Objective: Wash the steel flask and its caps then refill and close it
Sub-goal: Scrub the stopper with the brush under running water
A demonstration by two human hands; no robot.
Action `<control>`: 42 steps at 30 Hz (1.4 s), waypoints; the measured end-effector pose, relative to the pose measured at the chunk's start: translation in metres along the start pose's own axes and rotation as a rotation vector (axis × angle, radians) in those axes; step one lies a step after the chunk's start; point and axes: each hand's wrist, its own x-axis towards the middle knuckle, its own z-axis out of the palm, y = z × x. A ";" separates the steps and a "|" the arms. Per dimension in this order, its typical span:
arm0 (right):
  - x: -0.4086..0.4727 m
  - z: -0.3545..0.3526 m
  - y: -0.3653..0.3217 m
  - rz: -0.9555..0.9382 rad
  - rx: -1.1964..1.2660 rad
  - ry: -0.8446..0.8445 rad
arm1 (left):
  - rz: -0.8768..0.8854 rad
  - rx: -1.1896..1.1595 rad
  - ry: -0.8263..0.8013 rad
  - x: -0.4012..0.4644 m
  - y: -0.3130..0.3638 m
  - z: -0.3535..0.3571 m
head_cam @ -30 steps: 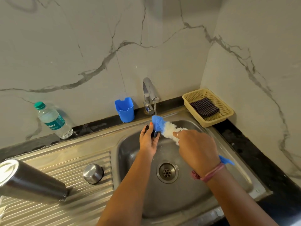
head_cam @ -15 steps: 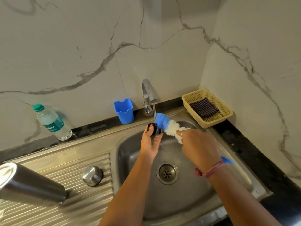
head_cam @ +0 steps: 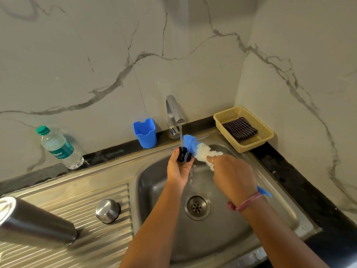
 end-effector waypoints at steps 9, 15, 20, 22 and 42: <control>-0.010 -0.005 0.010 0.002 0.042 -0.017 | 0.069 0.062 0.055 0.007 0.002 0.003; 0.008 0.012 0.010 0.050 0.135 0.019 | 0.044 0.147 0.092 0.002 -0.004 0.004; -0.006 0.029 0.015 0.065 0.281 0.049 | 0.048 0.003 0.197 0.009 0.001 -0.002; -0.016 0.040 0.012 0.054 0.273 0.033 | 0.030 -0.016 0.208 0.009 0.000 -0.002; -0.014 0.066 0.001 0.087 0.281 0.022 | -0.070 -0.102 0.248 0.007 -0.006 -0.003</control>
